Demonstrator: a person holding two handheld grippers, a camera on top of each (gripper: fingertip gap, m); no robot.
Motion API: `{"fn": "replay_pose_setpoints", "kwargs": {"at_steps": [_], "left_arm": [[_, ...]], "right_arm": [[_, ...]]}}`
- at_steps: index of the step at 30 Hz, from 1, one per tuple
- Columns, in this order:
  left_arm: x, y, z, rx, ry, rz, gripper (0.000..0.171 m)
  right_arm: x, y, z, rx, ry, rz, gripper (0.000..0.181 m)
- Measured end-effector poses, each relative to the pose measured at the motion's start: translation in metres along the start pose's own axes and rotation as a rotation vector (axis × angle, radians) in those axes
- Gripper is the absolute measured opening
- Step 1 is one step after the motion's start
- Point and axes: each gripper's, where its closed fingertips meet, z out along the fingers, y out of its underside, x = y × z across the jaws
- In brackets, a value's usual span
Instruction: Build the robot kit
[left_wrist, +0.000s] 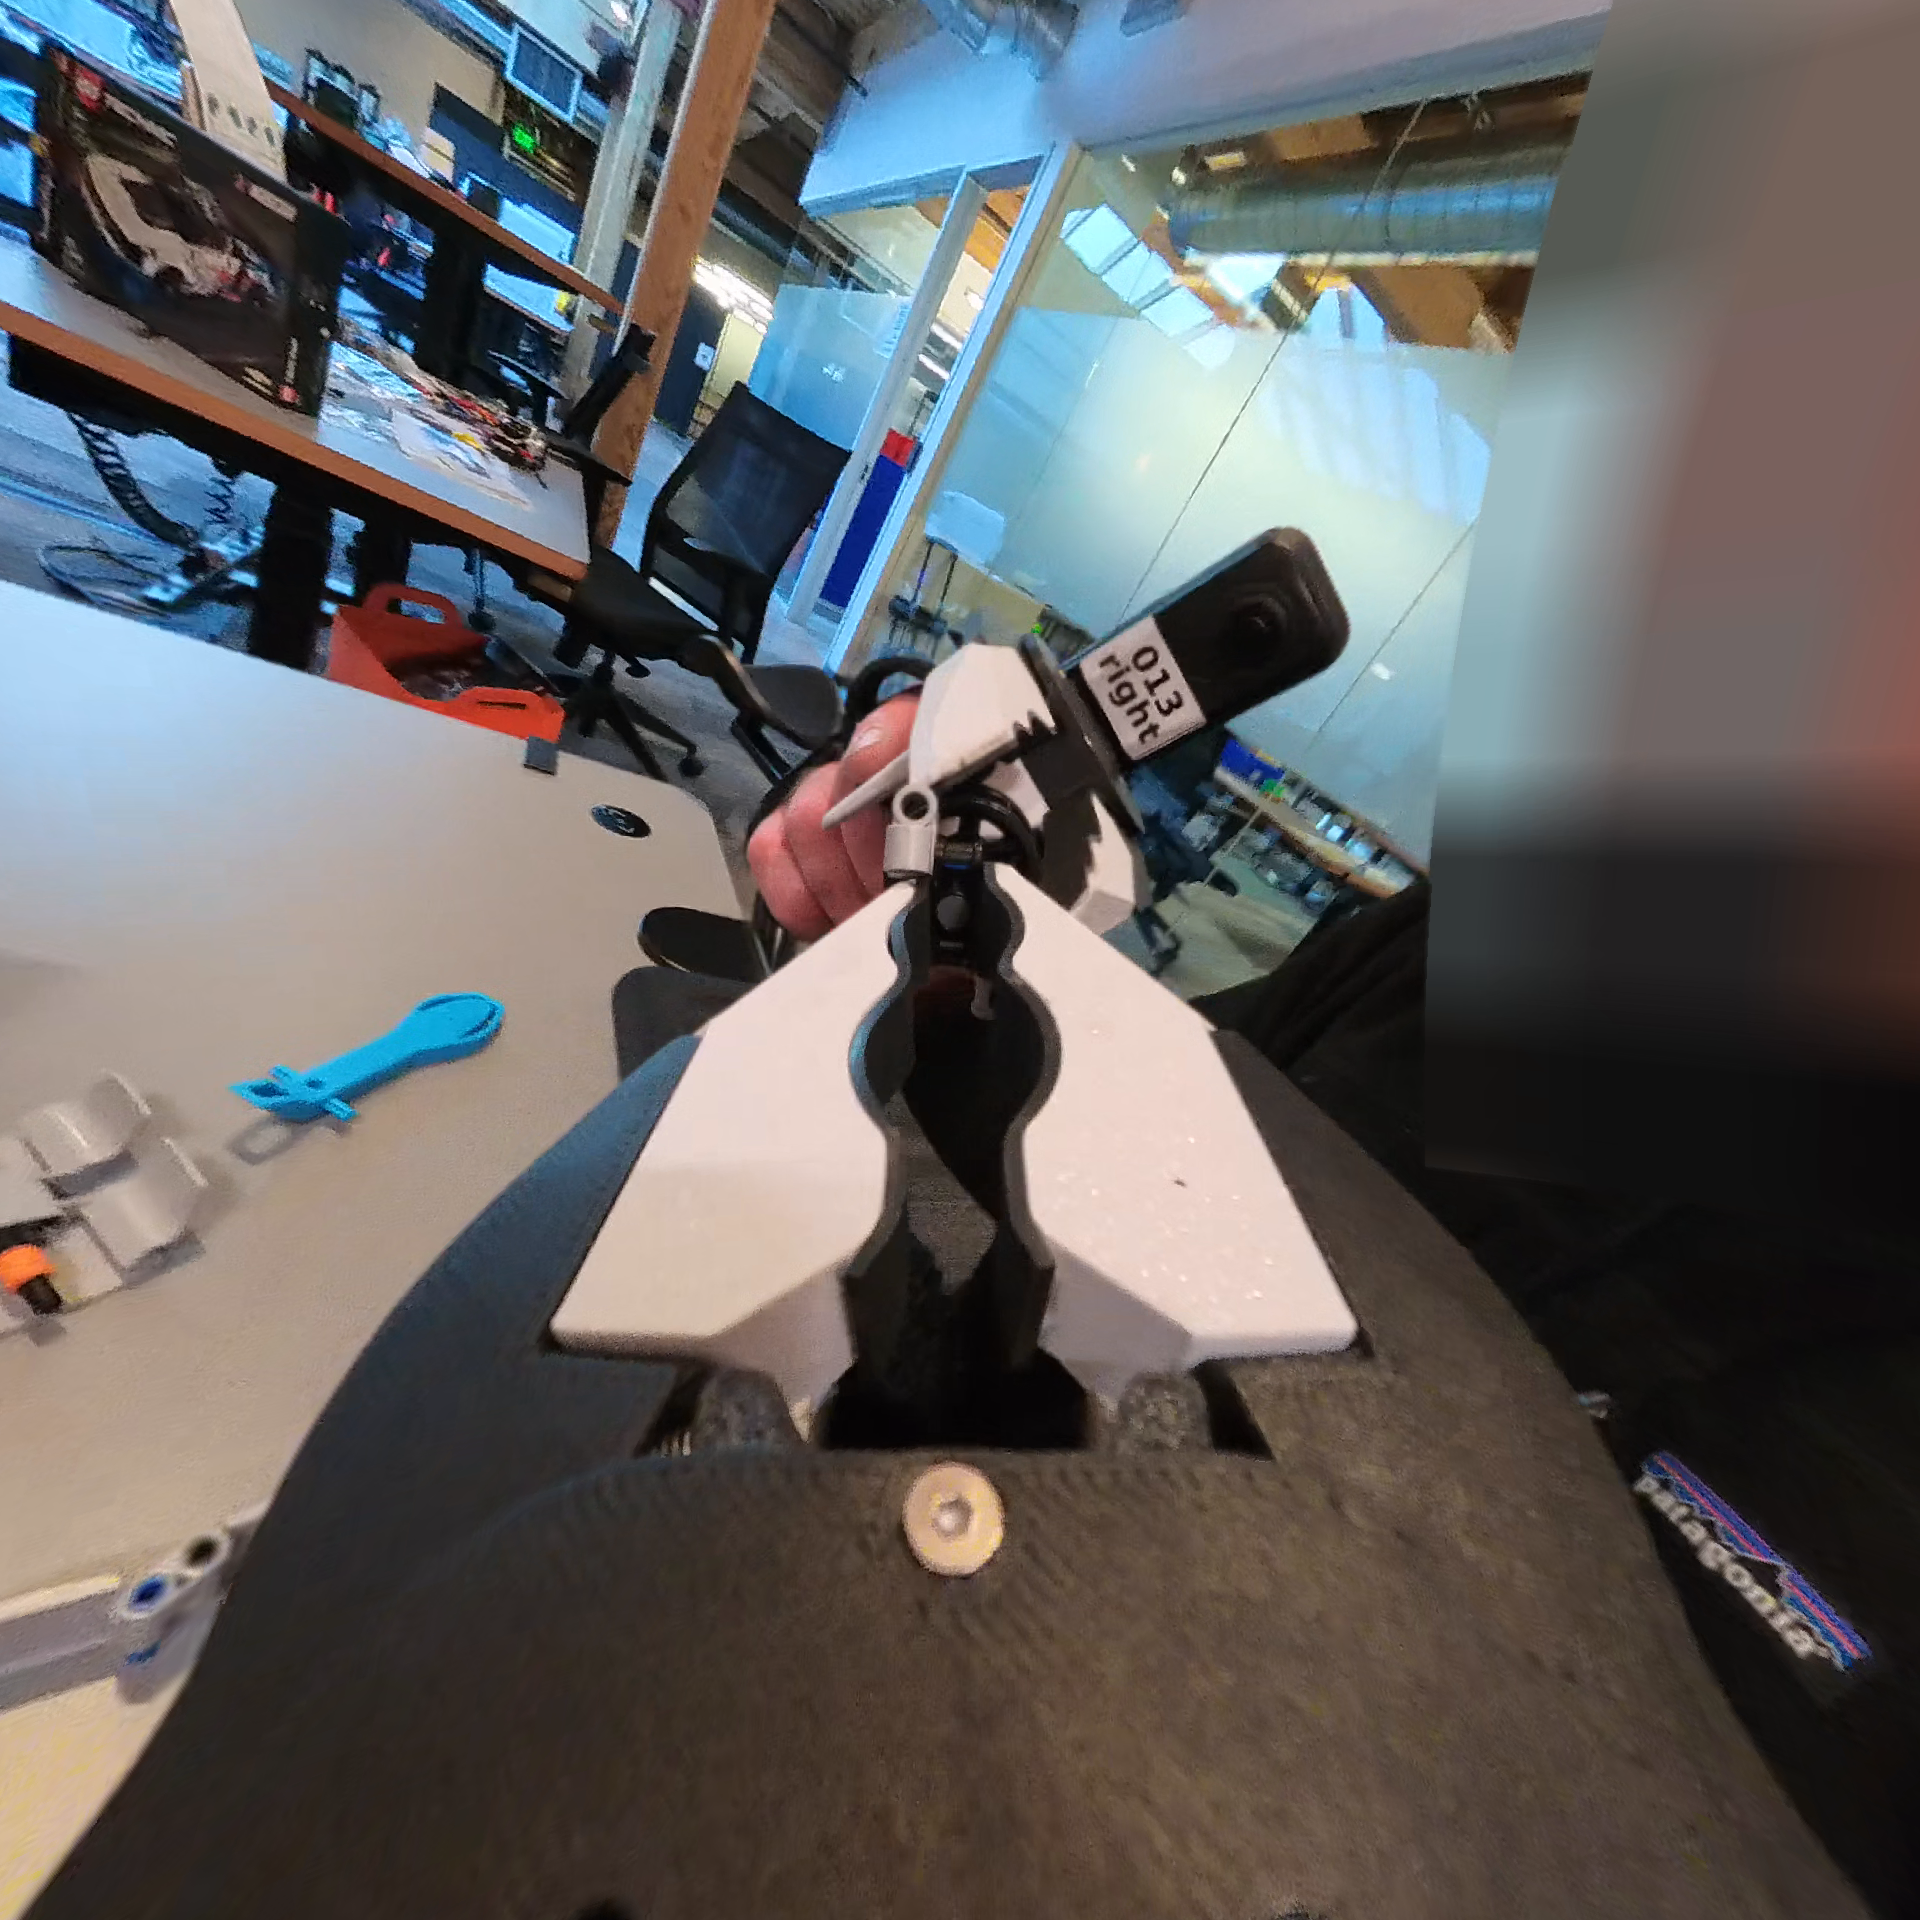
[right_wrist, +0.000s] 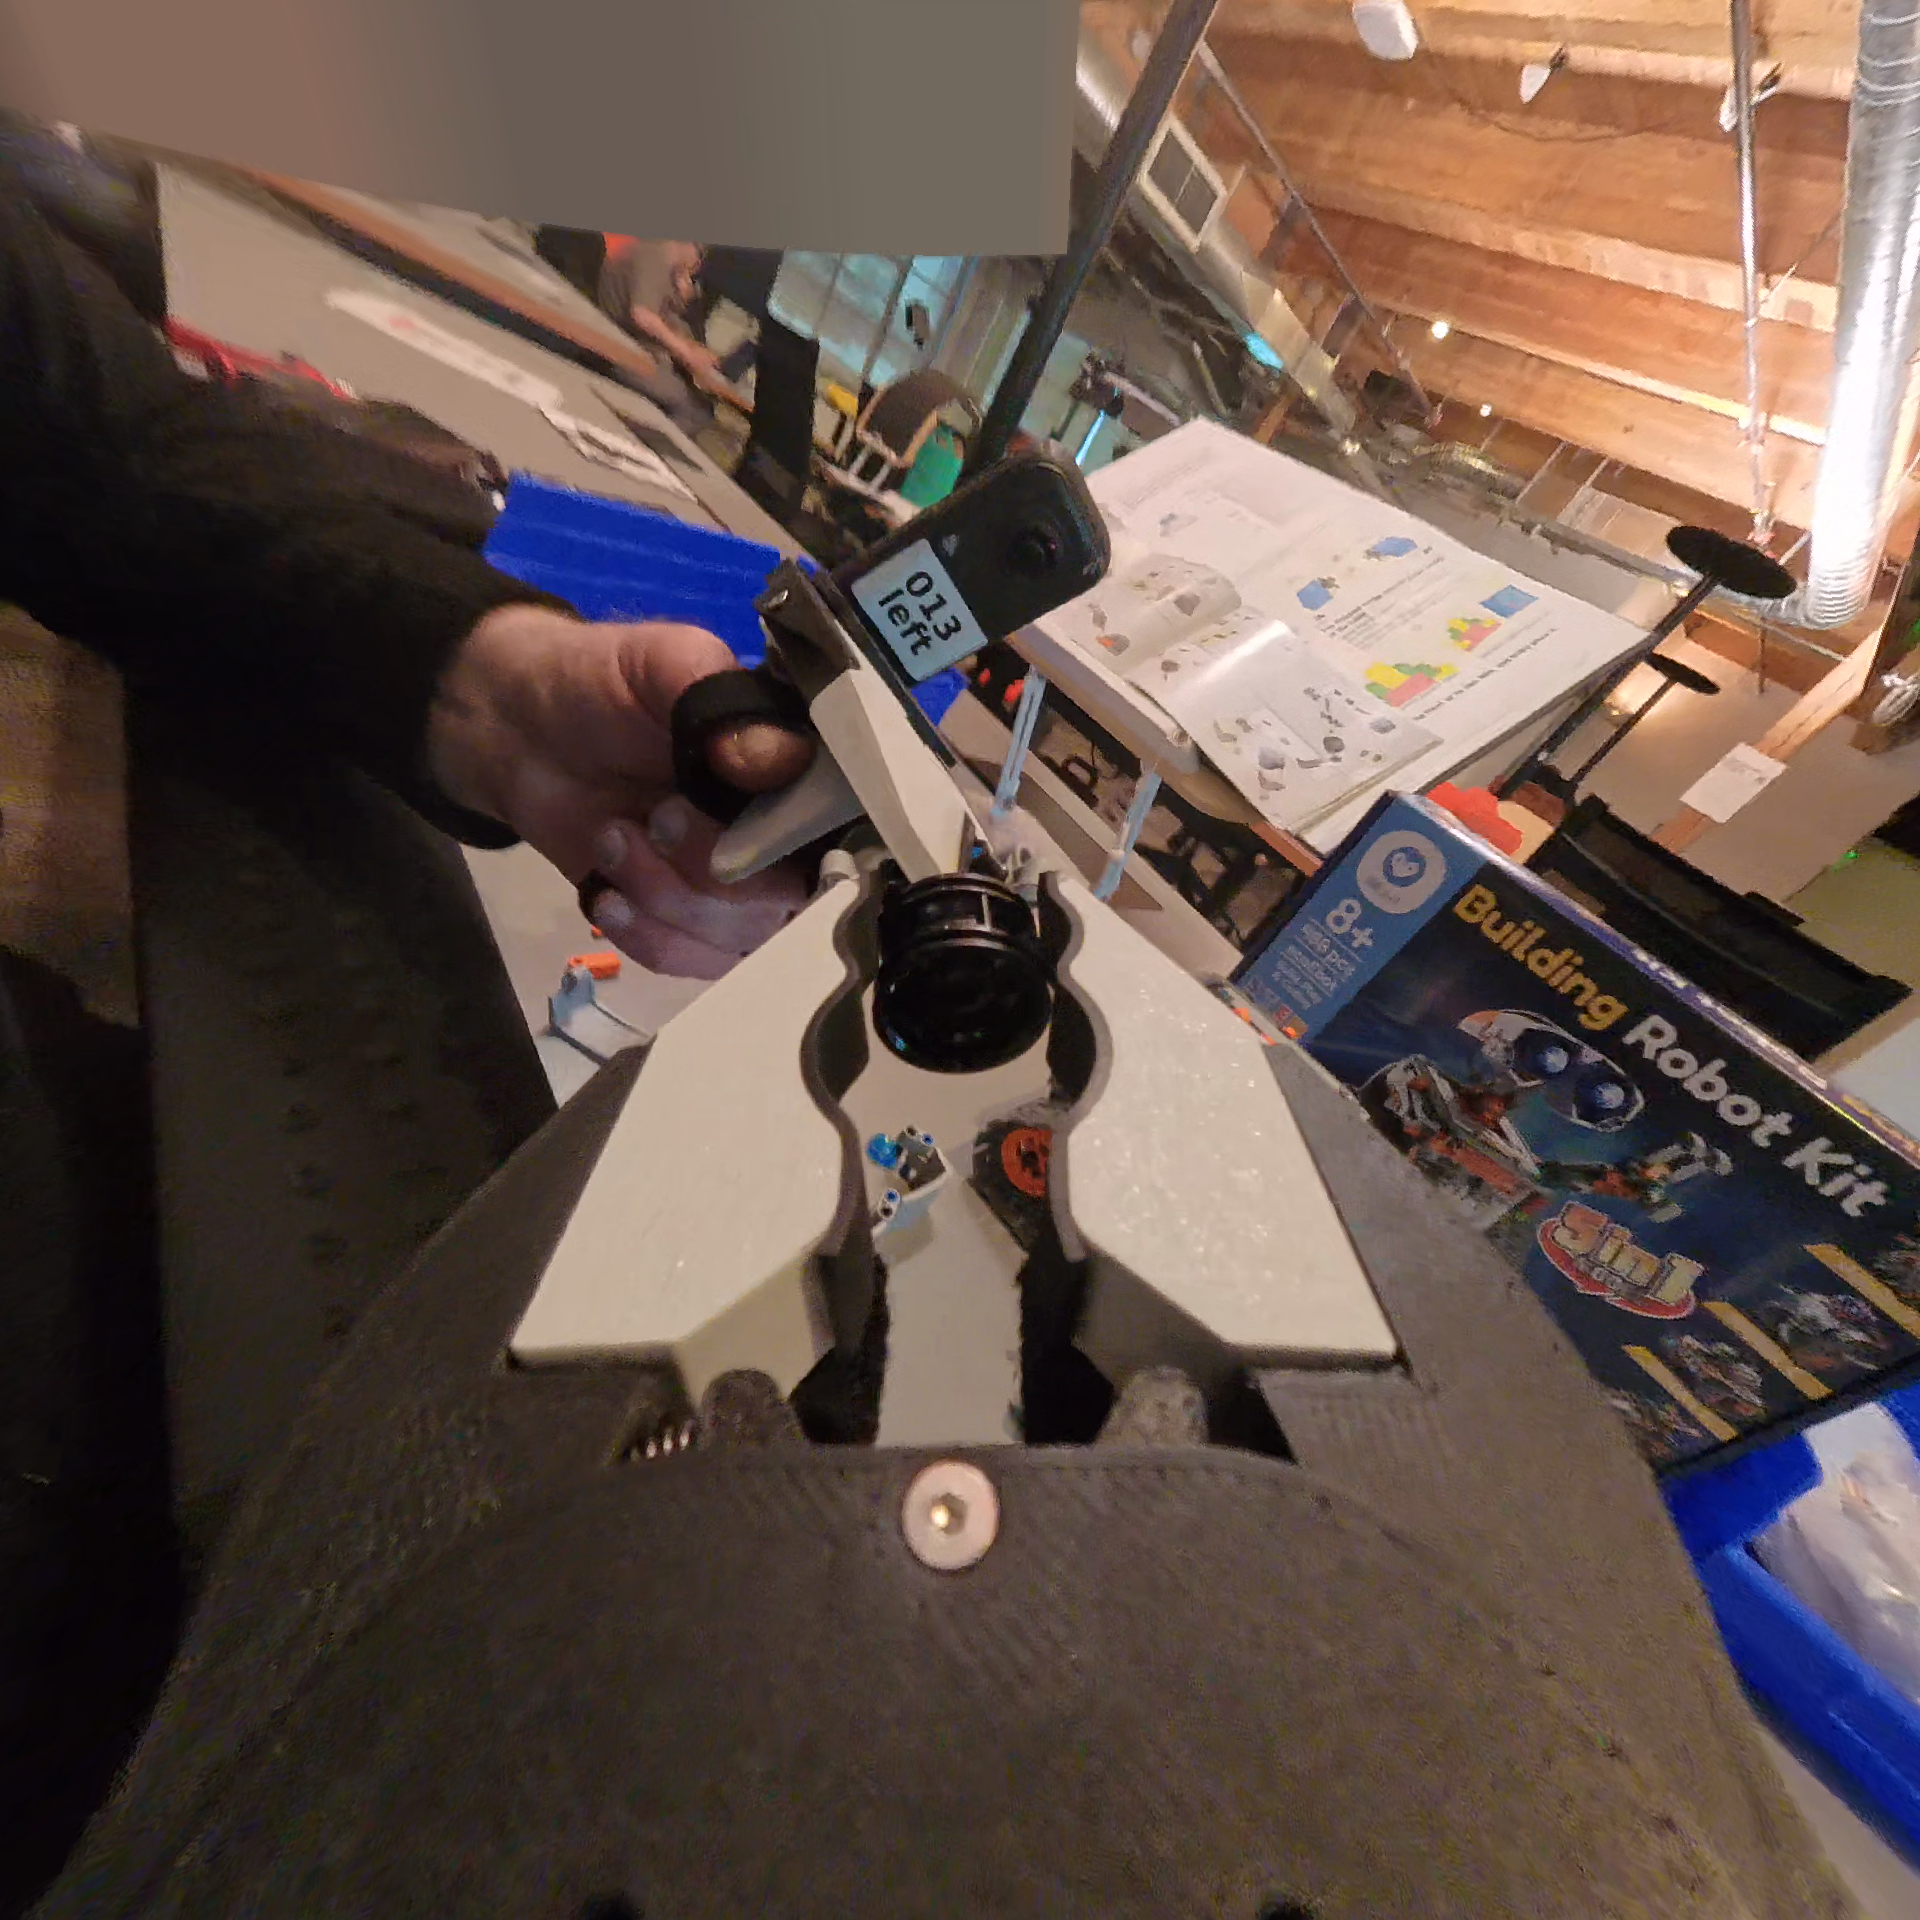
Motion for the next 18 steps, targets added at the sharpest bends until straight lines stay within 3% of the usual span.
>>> {"fn": "replay_pose_setpoints", "kwargs": {"at_steps": [3,7,9,18], "left_arm": [[0.002,0.002,-0.006,0.055,0.050,-0.049,0.004],[0.006,0.000,-0.012,0.096,0.095,-0.063,0.005],[0.012,-0.001,-0.013,0.117,0.143,-0.062,0.005],[0.008,0.000,-0.014,0.147,0.149,-0.034,0.005]], "right_arm": [[-0.004,0.002,0.004,-0.006,-0.020,-0.008,0.030],[-0.010,0.001,0.005,-0.001,-0.040,0.014,0.046],[-0.008,0.002,0.005,0.000,-0.027,0.006,0.032],[-0.008,0.008,0.006,-0.041,0.015,-0.043,0.031]]}}
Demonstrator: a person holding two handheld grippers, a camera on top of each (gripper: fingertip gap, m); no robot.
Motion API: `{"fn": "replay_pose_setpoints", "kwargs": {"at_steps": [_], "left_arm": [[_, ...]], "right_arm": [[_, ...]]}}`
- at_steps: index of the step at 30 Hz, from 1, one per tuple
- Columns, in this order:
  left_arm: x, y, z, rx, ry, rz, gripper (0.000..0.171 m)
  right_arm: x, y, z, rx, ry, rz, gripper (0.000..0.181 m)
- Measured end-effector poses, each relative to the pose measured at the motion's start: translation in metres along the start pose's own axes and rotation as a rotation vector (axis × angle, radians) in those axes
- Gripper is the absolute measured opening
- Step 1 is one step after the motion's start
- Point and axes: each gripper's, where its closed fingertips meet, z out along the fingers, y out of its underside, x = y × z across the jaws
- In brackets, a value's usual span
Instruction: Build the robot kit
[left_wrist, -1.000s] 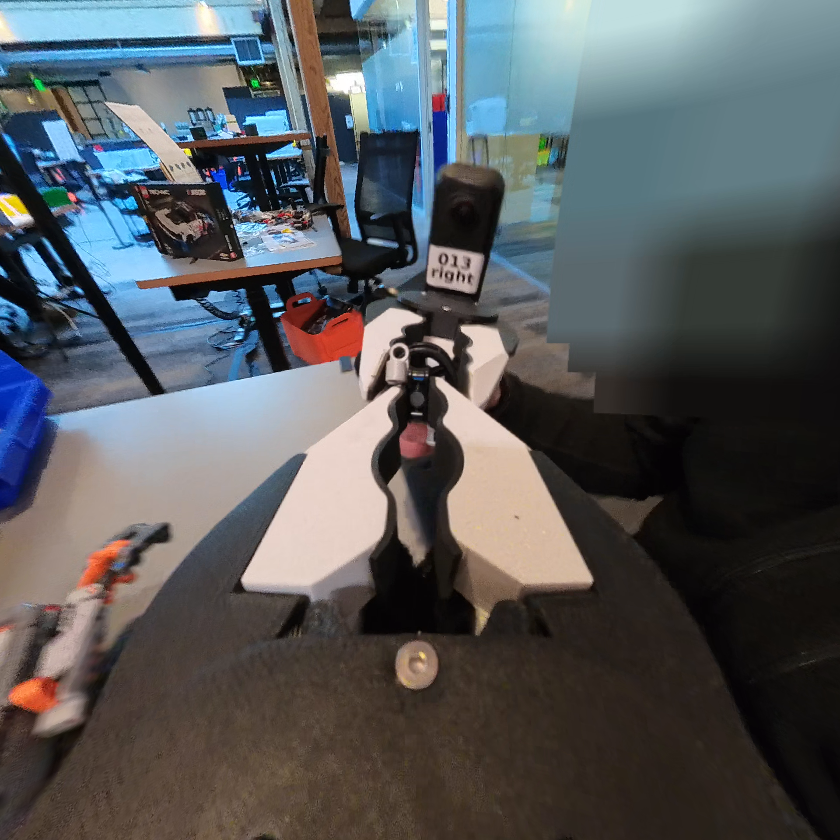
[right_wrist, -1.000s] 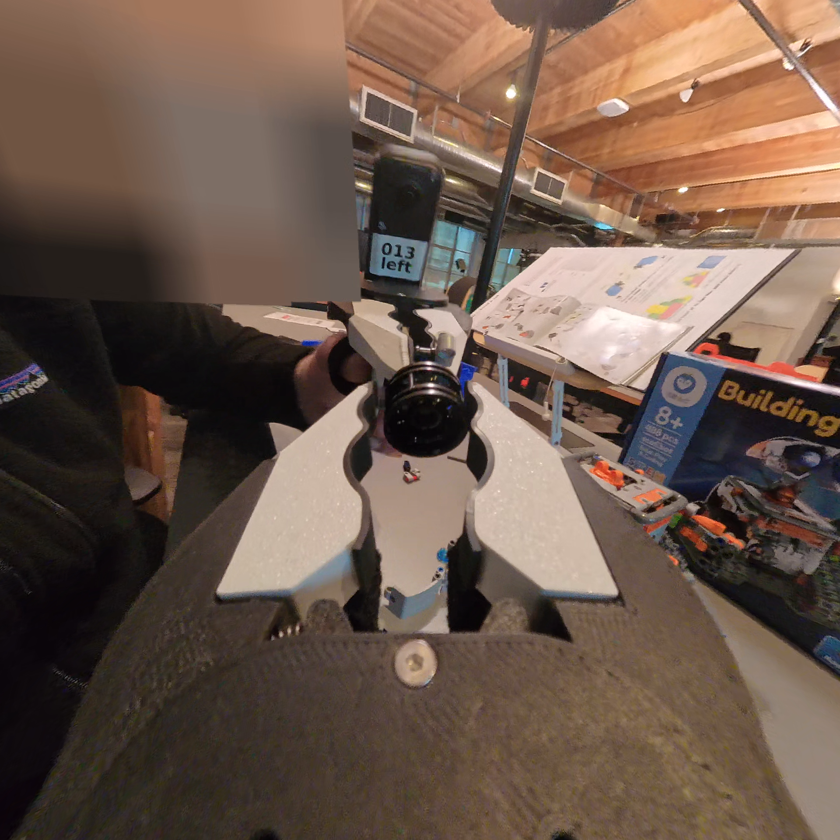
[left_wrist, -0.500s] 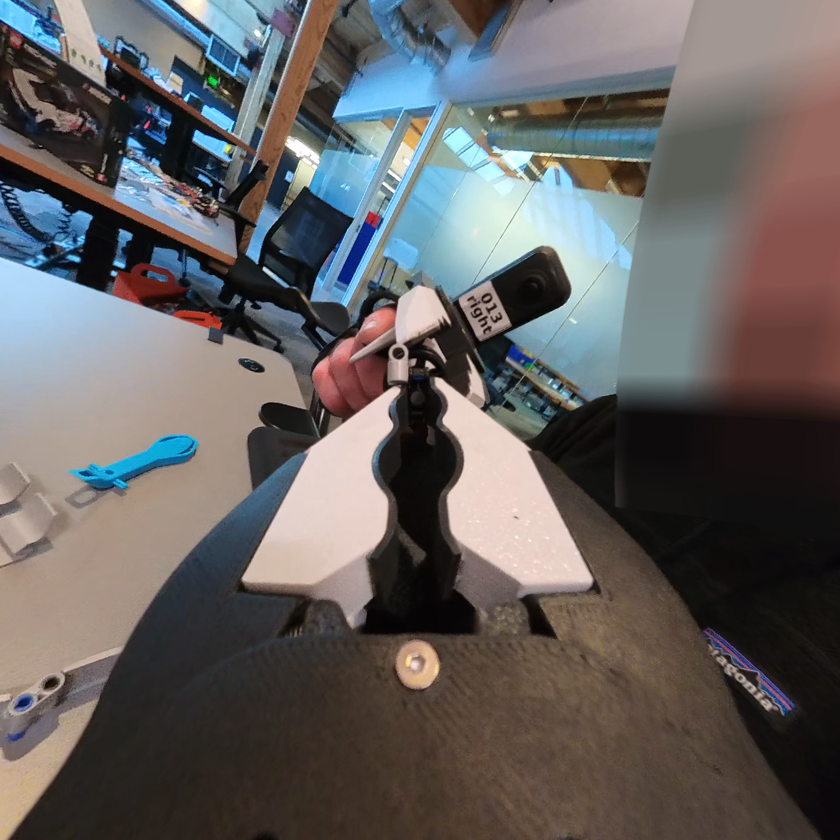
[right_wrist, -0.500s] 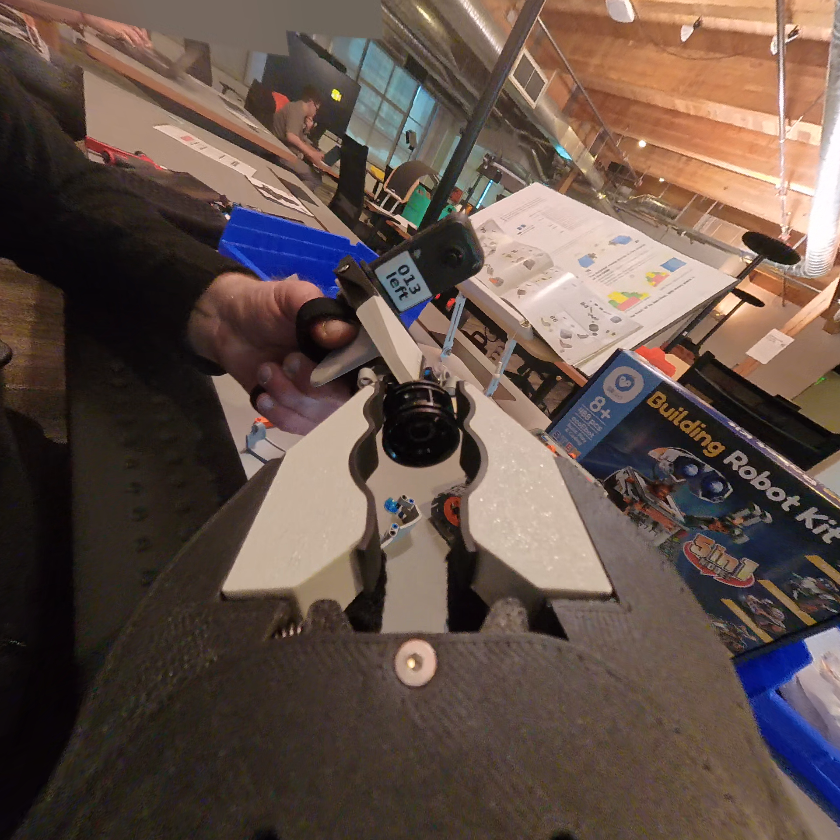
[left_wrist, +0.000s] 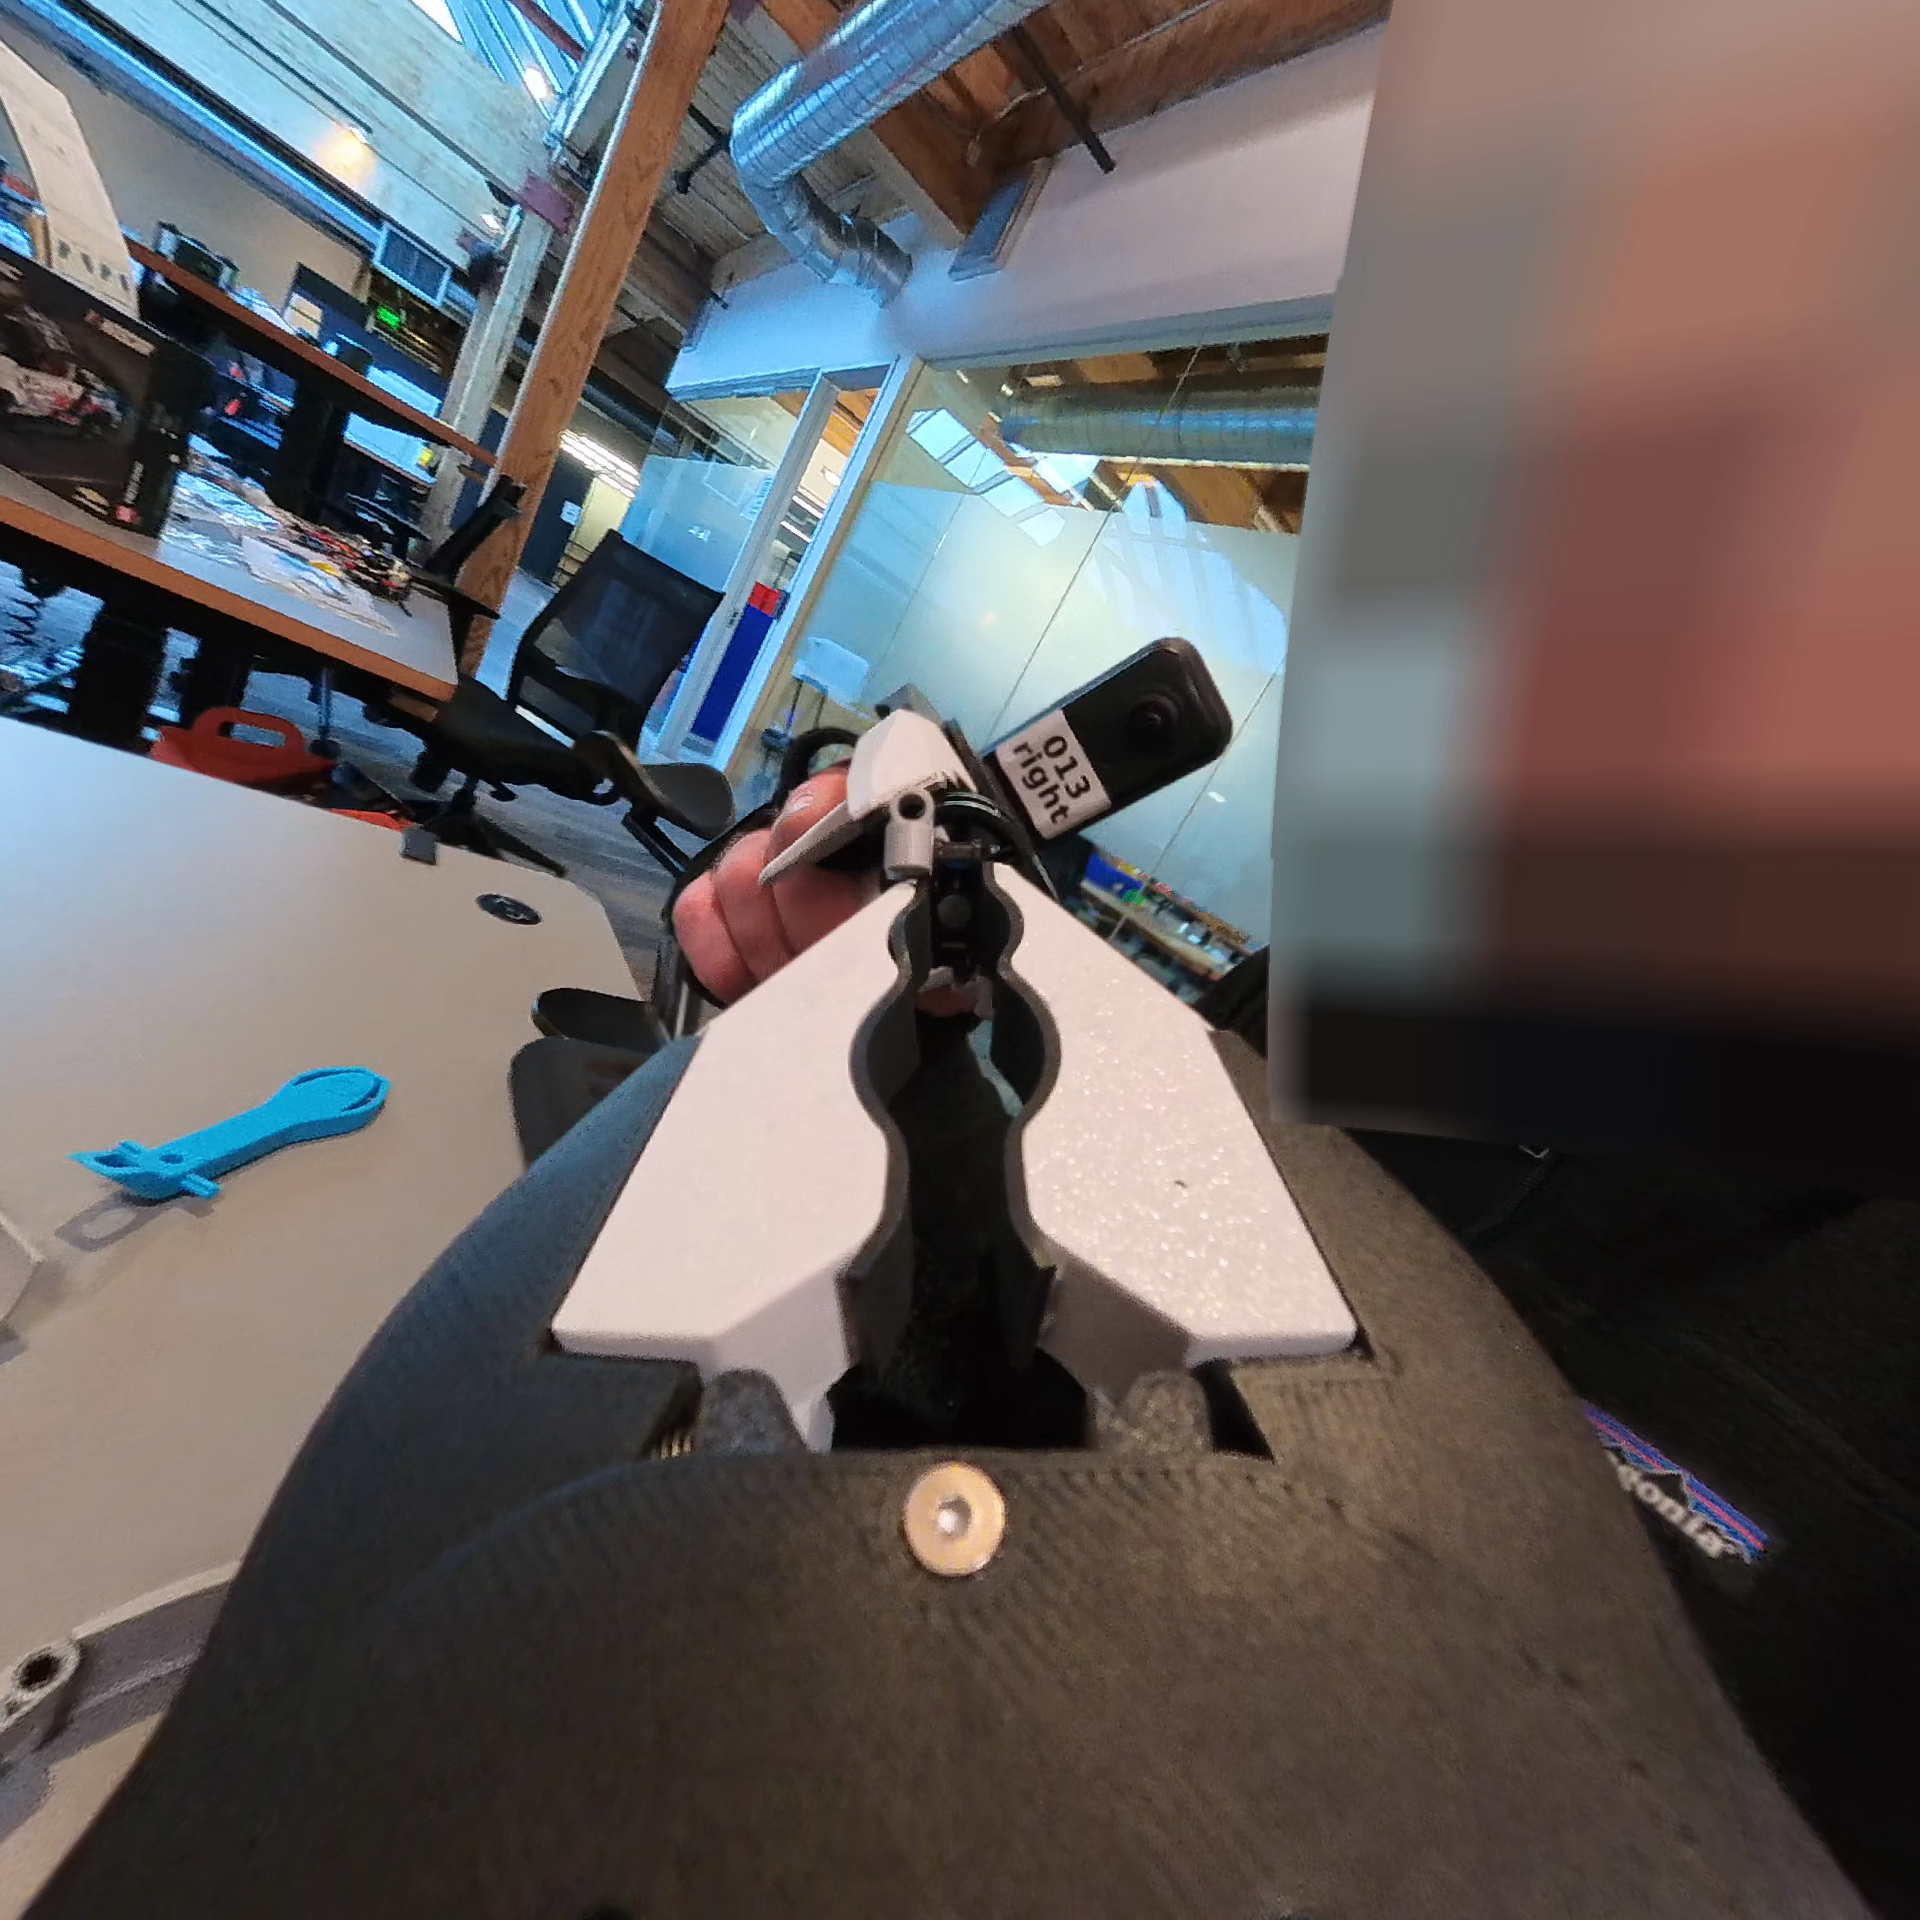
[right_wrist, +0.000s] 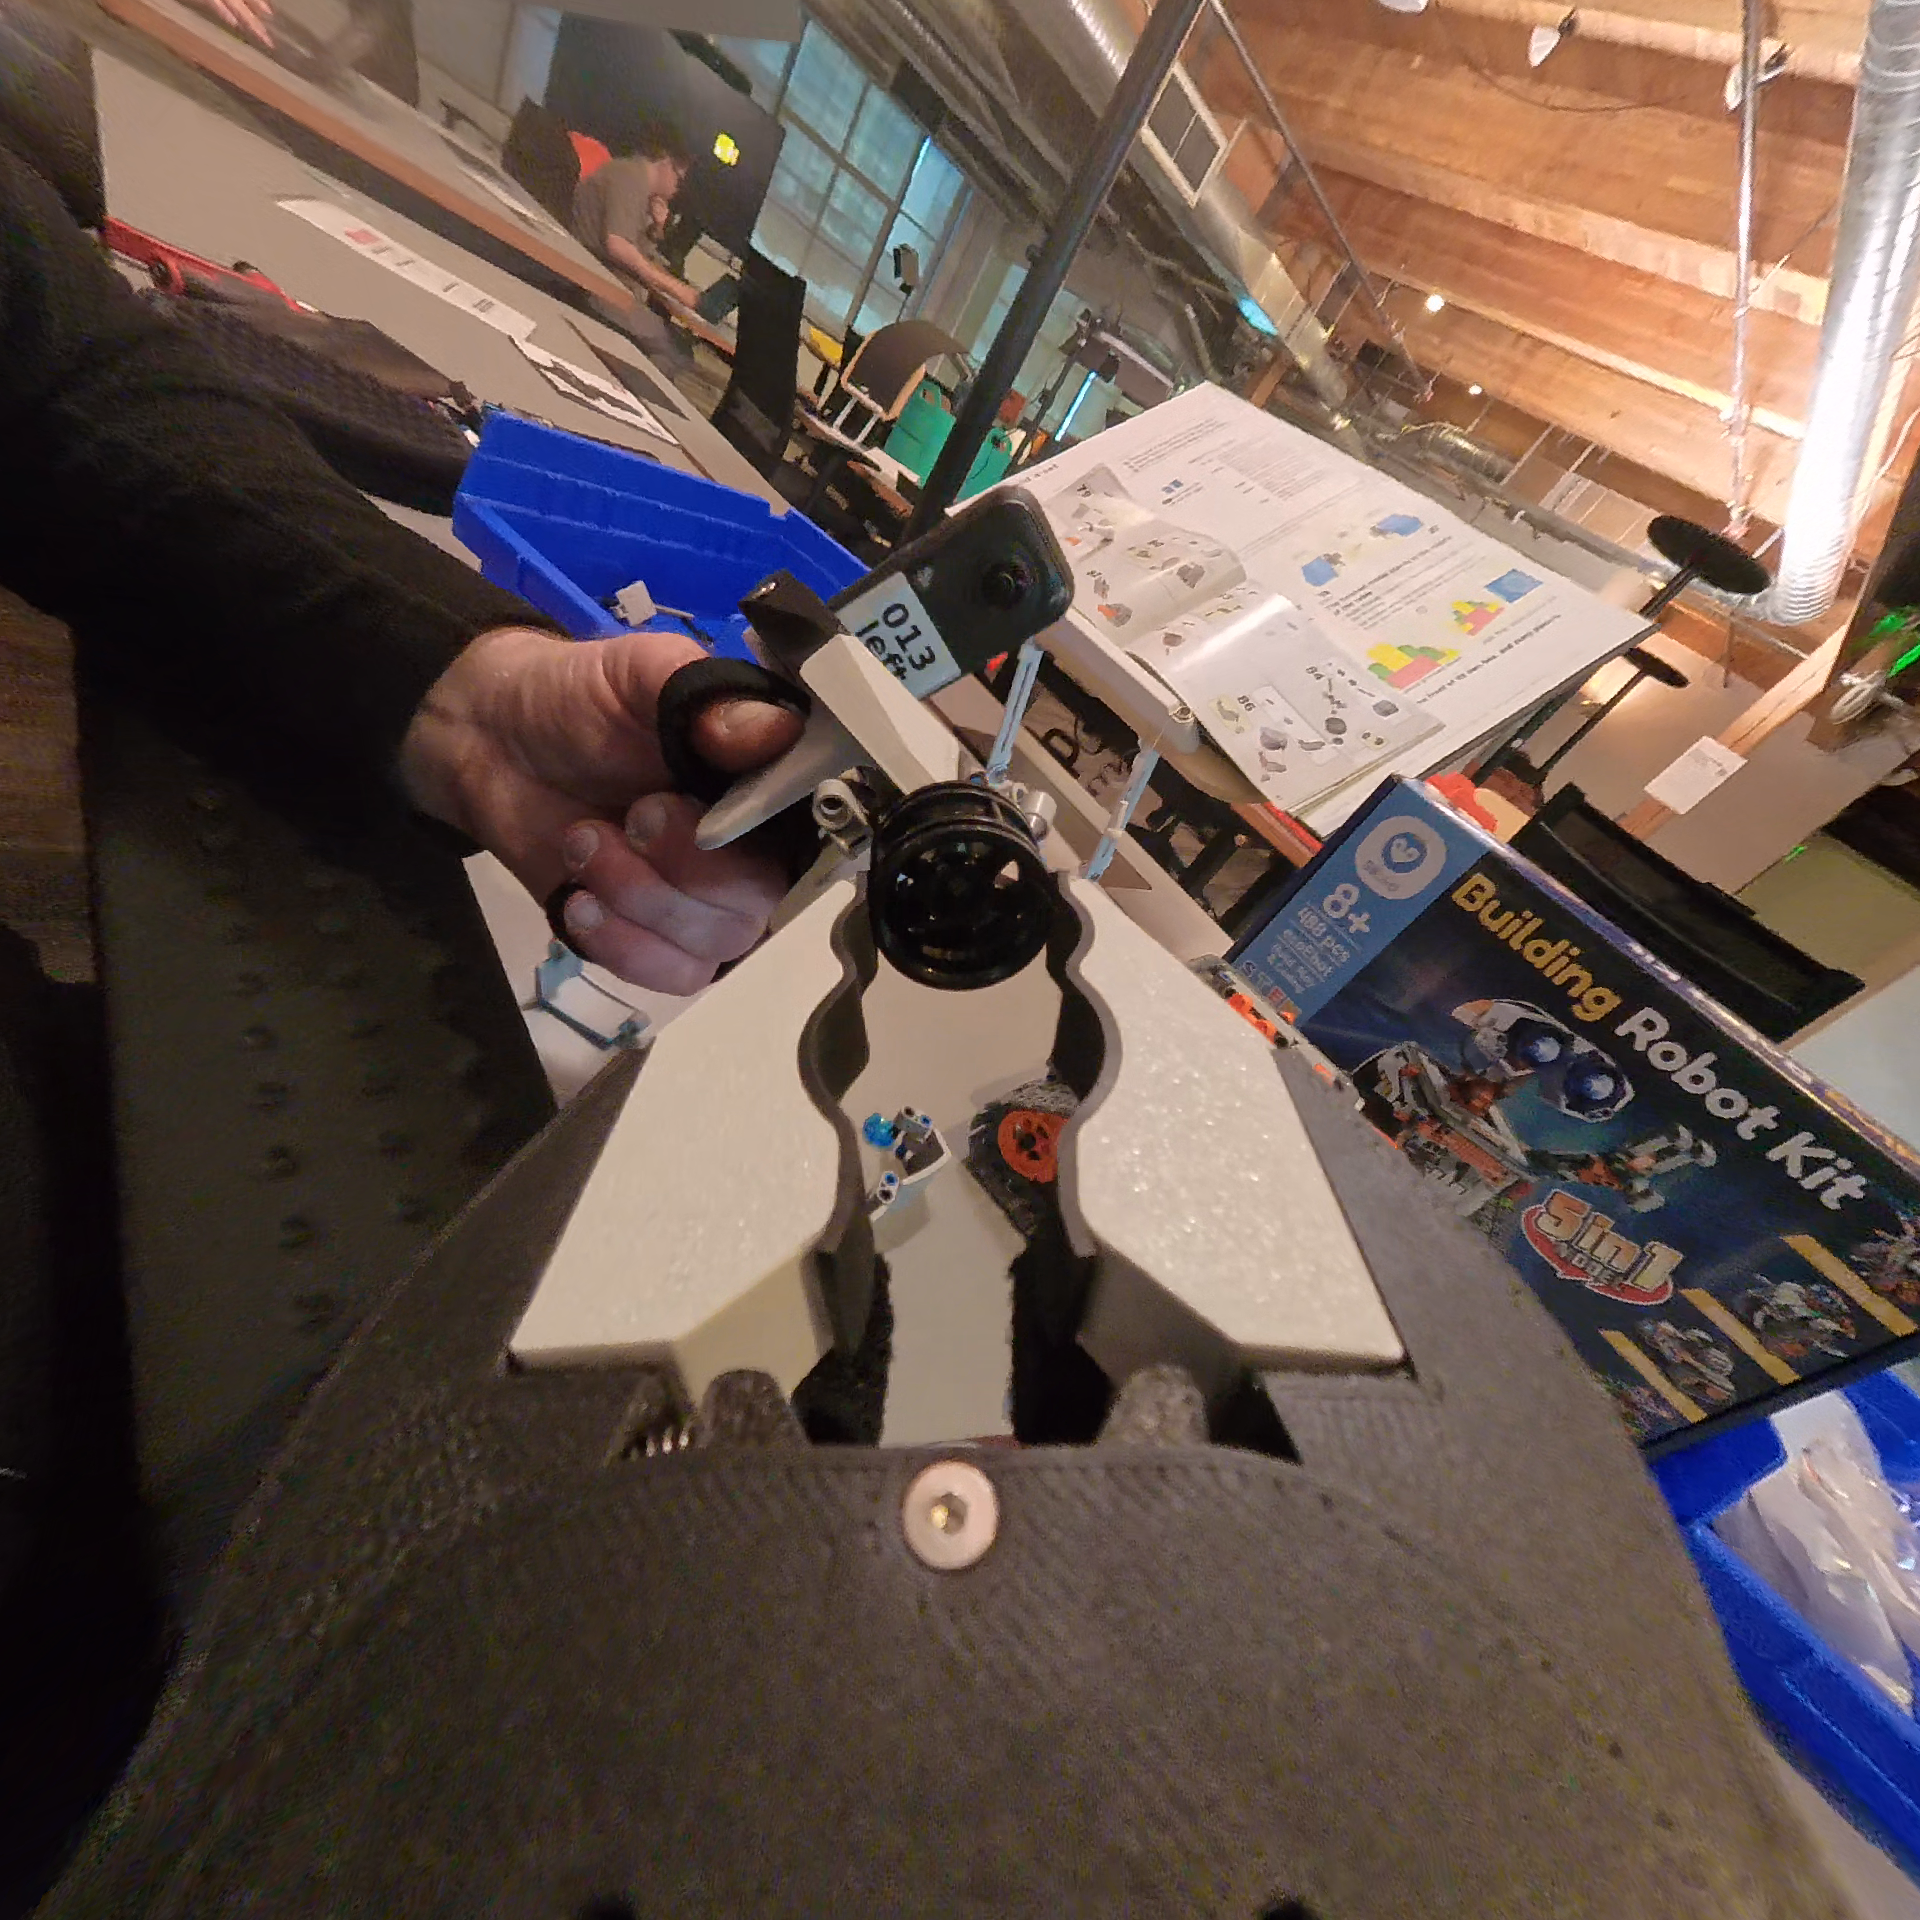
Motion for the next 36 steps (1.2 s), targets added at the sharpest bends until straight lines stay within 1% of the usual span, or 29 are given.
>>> {"fn": "replay_pose_setpoints", "kwargs": {"at_steps": [3,6,10,13,14,15,17,21,23,27,28,29,30,31,32,33,34,35,36], "left_arm": [[-0.001,-0.003,-0.002,-0.013,-0.057,0.078,0.004],[-0.003,-0.009,-0.003,0.006,-0.127,0.110,0.003],[-0.007,-0.020,-0.007,0.048,-0.189,0.089,0.003],[-0.010,-0.023,-0.010,0.042,-0.208,0.086,0.003],[-0.010,-0.024,-0.011,0.029,-0.206,0.095,0.003],[-0.008,-0.024,-0.011,0.025,-0.193,0.103,0.003],[-0.004,-0.025,-0.009,0.016,-0.187,0.129,0.003],[-0.005,-0.028,-0.012,-0.004,-0.205,0.154,0.002],[-0.007,-0.029,-0.013,-0.025,-0.230,0.199,0.002],[-0.013,-0.026,-0.015,-0.031,-0.235,0.163,0.001],[-0.016,-0.025,-0.017,-0.041,-0.252,0.181,0.001],[-0.018,-0.030,-0.021,-0.004,-0.252,0.151,0.004],[-0.022,-0.070,-0.054,0.212,-0.287,0.107,0.003],[-0.031,-0.103,-0.100,0.345,-0.368,0.112,0.003],[-0.032,-0.115,-0.121,0.398,-0.432,0.161,0.001],[-0.034,-0.091,-0.094,0.256,-0.444,0.215,0.004],[-0.033,-0.066,-0.064,0.136,-0.402,0.235,0.004],[-0.034,-0.057,-0.053,0.088,-0.379,0.234,0.004],[-0.039,-0.064,-0.061,0.097,-0.402,0.240,0.004]], "right_arm": [[0.002,0.001,0.002,-0.013,0.049,-0.039,0.030],[0.005,0.001,0.003,-0.008,0.108,-0.048,0.030],[0.012,0.000,0.009,-0.050,0.225,-0.099,0.029],[0.015,0.001,0.013,-0.071,0.264,-0.132,0.029],[0.014,0.000,0.014,-0.061,0.249,-0.120,0.029],[0.013,-0.002,0.014,-0.026,0.207,-0.070,0.029],[0.013,-0.008,0.013,0.087,0.100,0.096,0.029],[0.014,-0.008,0.016,0.197,-0.012,0.264,0.029],[0.015,-0.007,0.017,0.262,-0.087,0.371,0.028],[0.016,-0.001,0.018,0.291,-0.141,0.432,0.028],[0.016,0.002,0.019,0.287,-0.145,0.439,0.029],[0.019,0.002,0.014,0.320,-0.148,0.460,0.030],[0.038,-0.002,-0.010,0.440,-0.127,0.539,0.029],[0.064,0.008,-0.035,0.518,-0.065,0.620,0.027],[0.071,0.019,-0.040,0.485,-0.047,0.637,0.028],[0.056,0.019,-0.026,0.395,-0.071,0.549,0.029],[0.043,0.017,-0.011,0.324,-0.077,0.462,0.030],[0.042,0.021,-0.004,0.294,-0.071,0.457,0.030],[0.047,0.028,-0.006,0.289,-0.077,0.515,0.030]]}}
